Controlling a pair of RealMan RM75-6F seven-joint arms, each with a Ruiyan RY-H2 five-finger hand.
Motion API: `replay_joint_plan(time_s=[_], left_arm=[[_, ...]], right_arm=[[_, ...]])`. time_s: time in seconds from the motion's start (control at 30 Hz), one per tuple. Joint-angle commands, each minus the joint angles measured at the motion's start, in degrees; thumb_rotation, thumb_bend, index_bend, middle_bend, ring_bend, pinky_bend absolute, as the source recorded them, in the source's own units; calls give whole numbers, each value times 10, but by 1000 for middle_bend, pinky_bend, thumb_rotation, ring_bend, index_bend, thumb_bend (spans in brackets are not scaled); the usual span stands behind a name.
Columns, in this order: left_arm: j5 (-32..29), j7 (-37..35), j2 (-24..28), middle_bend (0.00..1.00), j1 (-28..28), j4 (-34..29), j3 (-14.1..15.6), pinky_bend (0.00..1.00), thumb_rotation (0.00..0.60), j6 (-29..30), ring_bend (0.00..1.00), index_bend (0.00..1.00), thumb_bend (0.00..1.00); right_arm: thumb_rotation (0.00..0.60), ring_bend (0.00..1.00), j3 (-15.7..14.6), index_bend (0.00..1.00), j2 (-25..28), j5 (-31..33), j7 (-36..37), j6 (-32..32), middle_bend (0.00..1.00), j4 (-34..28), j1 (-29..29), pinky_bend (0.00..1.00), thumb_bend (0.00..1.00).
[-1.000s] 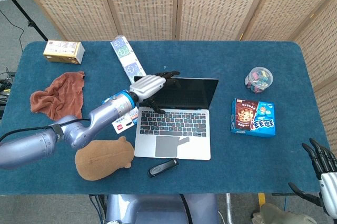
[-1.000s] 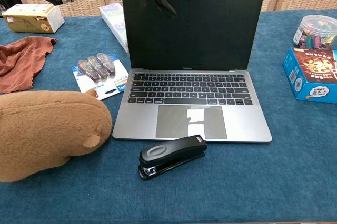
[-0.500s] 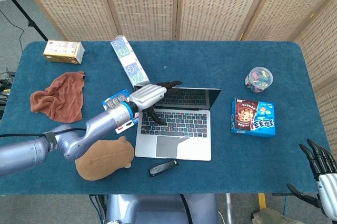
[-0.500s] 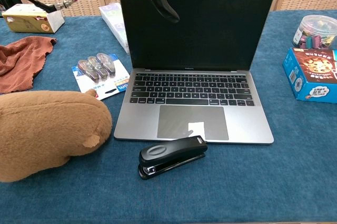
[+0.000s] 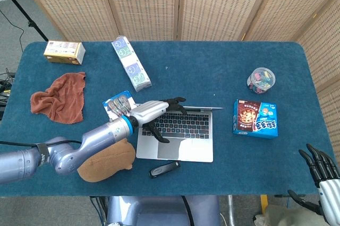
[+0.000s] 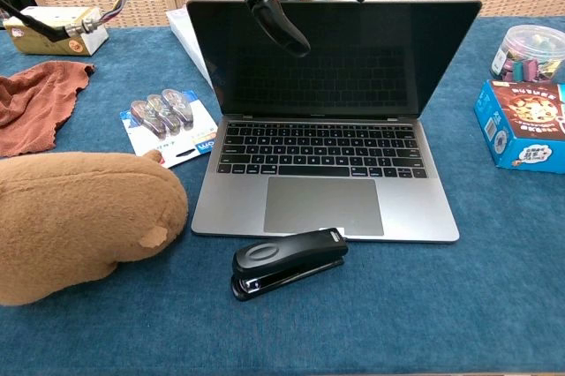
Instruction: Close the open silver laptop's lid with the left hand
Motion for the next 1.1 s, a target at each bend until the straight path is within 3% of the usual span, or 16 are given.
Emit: replay_joint_plan(time_s=[0.03, 0.53, 1.1], left_arm=[[4, -14, 6, 38, 7, -15, -6, 116, 600, -11, 75, 249, 92], [39, -34, -8, 39, 26, -11, -3, 116, 600, -34, 77, 249, 92], [27, -3, -59, 44, 5, -9, 33, 117, 600, -28, 80, 249, 93]], right_arm=[[600, 0, -6, 0, 6, -14, -8, 10, 0, -6, -6, 61, 183], [600, 0, -26, 0, 30, -55, -38, 47, 0, -34, -36, 61, 183], [600, 0, -30, 0, 36, -105, -41, 106, 0, -31, -62, 61, 183]])
